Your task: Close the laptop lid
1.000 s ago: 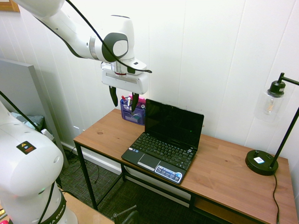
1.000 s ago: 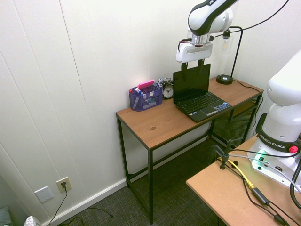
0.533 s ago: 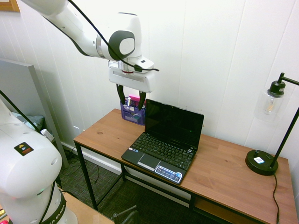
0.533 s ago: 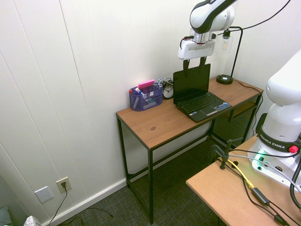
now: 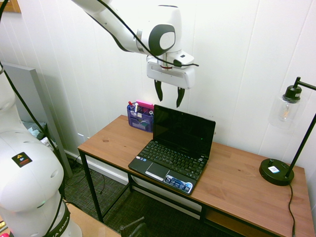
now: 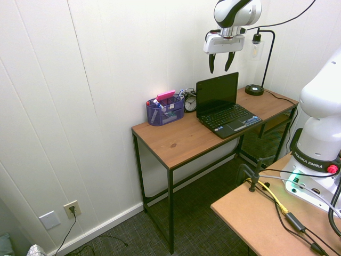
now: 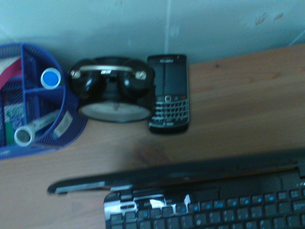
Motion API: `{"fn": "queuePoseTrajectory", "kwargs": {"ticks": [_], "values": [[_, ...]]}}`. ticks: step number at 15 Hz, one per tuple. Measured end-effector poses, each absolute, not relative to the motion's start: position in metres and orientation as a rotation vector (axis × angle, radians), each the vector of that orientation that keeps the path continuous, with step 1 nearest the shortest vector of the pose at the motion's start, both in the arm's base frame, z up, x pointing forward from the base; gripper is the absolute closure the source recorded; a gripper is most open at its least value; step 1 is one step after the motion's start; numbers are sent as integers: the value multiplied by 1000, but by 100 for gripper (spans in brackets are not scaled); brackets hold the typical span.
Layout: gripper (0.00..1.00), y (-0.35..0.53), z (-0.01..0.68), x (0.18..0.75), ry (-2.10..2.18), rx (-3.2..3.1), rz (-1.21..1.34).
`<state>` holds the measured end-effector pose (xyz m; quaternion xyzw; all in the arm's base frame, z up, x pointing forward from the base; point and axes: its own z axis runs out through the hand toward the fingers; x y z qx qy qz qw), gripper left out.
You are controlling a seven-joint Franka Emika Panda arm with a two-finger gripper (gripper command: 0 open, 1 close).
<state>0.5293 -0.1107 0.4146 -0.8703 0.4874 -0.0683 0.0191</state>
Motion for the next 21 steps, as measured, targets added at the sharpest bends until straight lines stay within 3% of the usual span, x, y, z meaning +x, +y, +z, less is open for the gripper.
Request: {"fn": "queuePoseTrajectory", "kwargs": {"ticks": [11,12,21], "values": [[0,-140,361,625,1585,-2653,-133],[100,-140,352,628,1590,-2655,-112],[100,-139,318,629,1611,-2635,-18]]}}
